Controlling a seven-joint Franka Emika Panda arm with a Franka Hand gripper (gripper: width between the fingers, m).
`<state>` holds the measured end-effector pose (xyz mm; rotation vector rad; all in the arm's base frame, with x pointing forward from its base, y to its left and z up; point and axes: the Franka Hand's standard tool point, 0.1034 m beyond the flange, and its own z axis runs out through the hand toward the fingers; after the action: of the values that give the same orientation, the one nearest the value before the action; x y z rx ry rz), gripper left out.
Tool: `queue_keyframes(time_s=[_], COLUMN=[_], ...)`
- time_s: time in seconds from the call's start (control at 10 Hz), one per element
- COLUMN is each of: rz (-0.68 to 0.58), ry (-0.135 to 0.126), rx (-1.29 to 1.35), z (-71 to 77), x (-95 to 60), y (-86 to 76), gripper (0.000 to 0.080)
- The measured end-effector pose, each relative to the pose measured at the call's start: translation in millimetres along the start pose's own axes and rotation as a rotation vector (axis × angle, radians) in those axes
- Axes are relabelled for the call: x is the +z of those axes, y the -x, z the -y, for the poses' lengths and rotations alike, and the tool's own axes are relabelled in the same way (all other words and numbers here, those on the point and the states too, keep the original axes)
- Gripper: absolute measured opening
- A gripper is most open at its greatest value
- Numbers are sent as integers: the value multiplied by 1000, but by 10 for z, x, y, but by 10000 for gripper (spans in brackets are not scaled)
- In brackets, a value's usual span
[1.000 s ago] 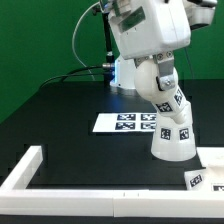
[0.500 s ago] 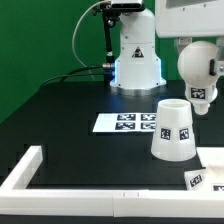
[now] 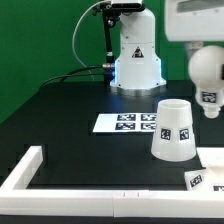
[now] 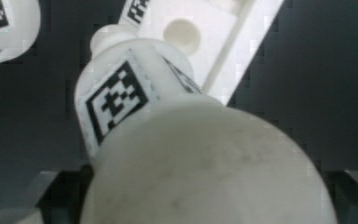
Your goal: Assemble lamp
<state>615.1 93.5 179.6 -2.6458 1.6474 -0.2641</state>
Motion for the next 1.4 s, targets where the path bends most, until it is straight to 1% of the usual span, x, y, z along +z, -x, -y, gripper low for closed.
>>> queue_keyframes(time_s=[0.1,0.2,0.3,0.4,0.6,0.7,0.8,0.9,1.0,1.1,1.2,1.3,1.4], rz=[-13,-30,-30,-24,-21,-26,-48,-59,-64,-66,-77,-84,-71], ry=[10,48,53,46,48,35,-53,-117,-166,-190,-172,-148,-153], rx=[-28,-63,-65,-60,-64,-68,-79,-65,-35,-12,-22,-37,-38], z=[4,-9,24,33,32,52,138,160,184,186,168,163,173], x=[23,26,-8,5,19,12,-18,-20,-8,18,119,171,164], y=[60,69,34,49,64,59,69,109,190,286,405,464,480], gripper=[574,574,574,574,574,574,574,574,574,574,574,574,574])
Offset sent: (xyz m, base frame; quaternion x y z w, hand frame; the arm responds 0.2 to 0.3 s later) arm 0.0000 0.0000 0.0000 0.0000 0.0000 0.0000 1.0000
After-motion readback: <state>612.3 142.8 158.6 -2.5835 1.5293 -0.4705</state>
